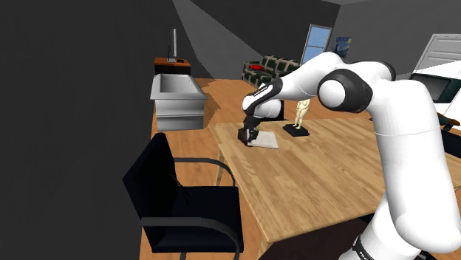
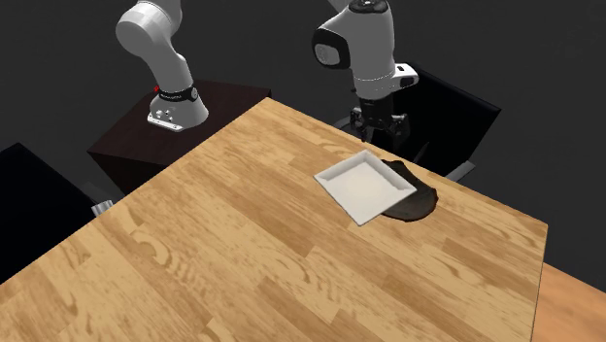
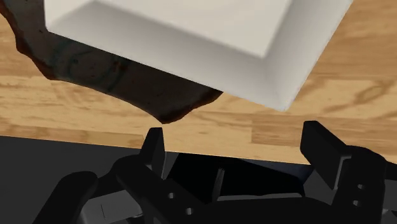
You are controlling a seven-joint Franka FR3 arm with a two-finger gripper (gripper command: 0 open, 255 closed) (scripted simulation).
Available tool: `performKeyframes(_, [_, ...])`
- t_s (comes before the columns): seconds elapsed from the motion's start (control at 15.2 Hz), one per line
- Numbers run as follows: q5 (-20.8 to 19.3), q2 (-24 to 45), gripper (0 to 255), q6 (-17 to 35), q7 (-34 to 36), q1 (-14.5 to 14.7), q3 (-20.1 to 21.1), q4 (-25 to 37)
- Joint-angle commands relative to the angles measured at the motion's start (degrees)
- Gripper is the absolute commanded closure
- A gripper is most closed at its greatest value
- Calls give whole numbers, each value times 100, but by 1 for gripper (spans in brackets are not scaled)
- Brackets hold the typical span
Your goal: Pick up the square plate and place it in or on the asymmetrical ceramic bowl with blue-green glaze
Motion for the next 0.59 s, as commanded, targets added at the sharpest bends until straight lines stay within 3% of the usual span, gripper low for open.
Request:
performKeyframes(0.0, [-134,-260,0,-121,72,89,-109,-125])
performKeyframes(0.13, [-314,-551,0,-297,182,194,-238,-219])
performKeyframes(0.53, [-315,-551,0,-296,182,192,-236,-219])
